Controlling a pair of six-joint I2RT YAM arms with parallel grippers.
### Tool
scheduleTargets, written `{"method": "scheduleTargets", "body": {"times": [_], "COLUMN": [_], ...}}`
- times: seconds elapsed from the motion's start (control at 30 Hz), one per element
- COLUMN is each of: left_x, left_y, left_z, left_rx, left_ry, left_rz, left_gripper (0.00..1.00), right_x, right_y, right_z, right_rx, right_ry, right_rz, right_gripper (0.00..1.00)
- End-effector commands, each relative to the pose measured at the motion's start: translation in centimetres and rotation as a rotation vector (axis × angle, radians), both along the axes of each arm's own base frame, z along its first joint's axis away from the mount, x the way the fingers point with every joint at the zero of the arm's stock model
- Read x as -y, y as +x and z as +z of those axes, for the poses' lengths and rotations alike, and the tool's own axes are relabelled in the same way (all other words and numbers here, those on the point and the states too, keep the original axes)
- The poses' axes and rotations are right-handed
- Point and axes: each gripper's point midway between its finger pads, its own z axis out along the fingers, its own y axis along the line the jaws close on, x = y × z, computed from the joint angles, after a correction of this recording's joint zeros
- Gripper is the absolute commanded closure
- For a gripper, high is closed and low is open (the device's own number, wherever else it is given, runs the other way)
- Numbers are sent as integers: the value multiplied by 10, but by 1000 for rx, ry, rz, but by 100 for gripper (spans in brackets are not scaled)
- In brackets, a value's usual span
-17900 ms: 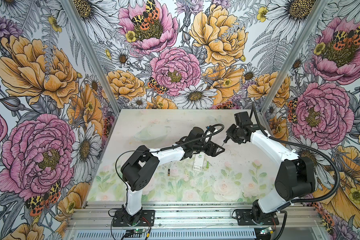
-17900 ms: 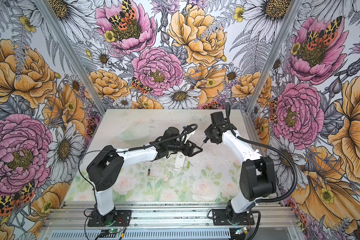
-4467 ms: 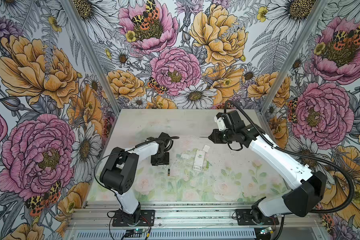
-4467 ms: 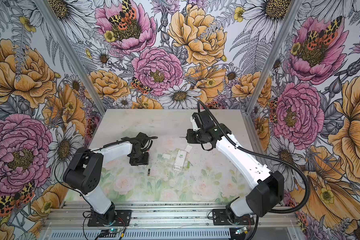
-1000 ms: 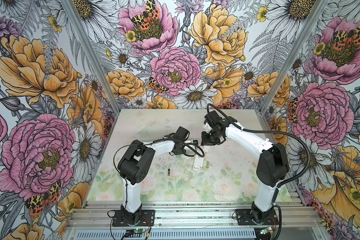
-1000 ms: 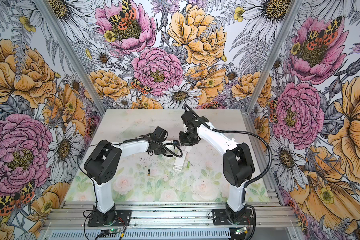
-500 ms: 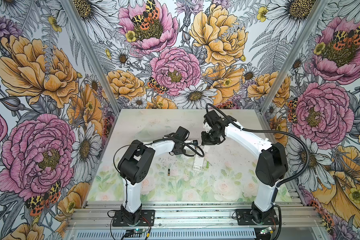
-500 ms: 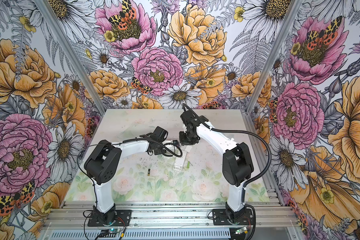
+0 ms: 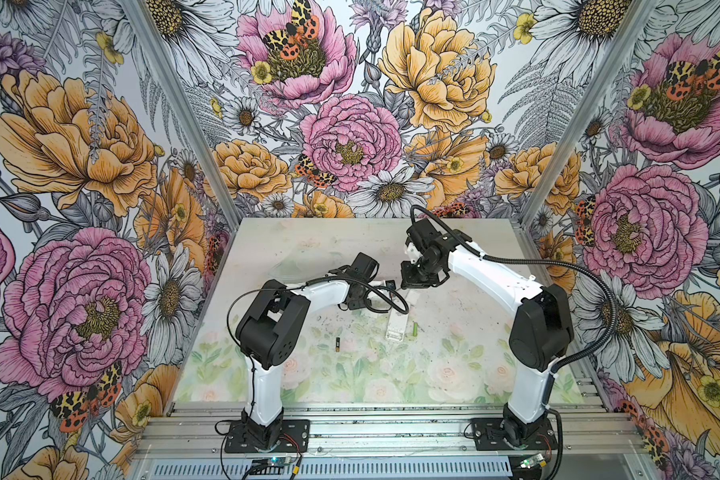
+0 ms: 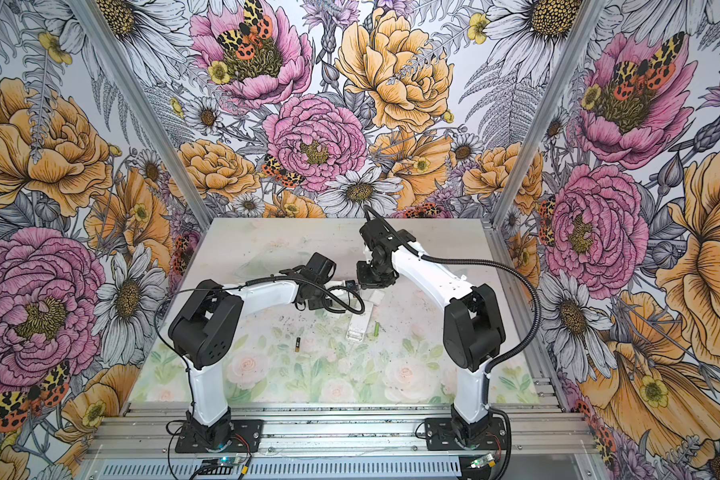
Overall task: Unload the batteries from the remote control
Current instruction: 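Insert the screwdriver tip beside the orange battery with the right gripper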
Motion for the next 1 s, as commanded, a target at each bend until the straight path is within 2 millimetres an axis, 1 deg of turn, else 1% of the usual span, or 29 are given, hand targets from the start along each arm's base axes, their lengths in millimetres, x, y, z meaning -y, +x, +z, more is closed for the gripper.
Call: {"method": "scheduleTargets", "body": {"times": [0.0, 0.17, 0.43, 0.57, 0.7, 0.87, 0.97], "left_x": [-5, -6, -7, -5, -5, -3, -2], "left_y": [-1, 0, 0, 0, 1, 0, -2], "left_z": [-11, -10, -10, -9, -8, -8, -8], "left_rx": [-35, -32, -34, -35, -32, -35, -37], "left_ry": [20, 19, 16, 9, 7, 4, 1], "left_rz": [15, 18, 23, 24, 25, 21, 18], "left_gripper": [79, 79, 79, 79, 79, 79, 79], "right_x": [-7, -8, 2, 1, 5, 3, -3], "right_y": [3, 2, -2, -2, -1, 3, 2], "right_z": [-2, -4, -8, -9, -9, -11, -15], "right_rx": [7, -1, 0, -4, 5, 19, 23], "right_ry": [7, 9, -31, -28, -47, -65, -73], "right_rz": [18, 23, 9, 14, 6, 11, 29], "right_gripper": [100, 100, 100, 100, 100, 100, 100]}}
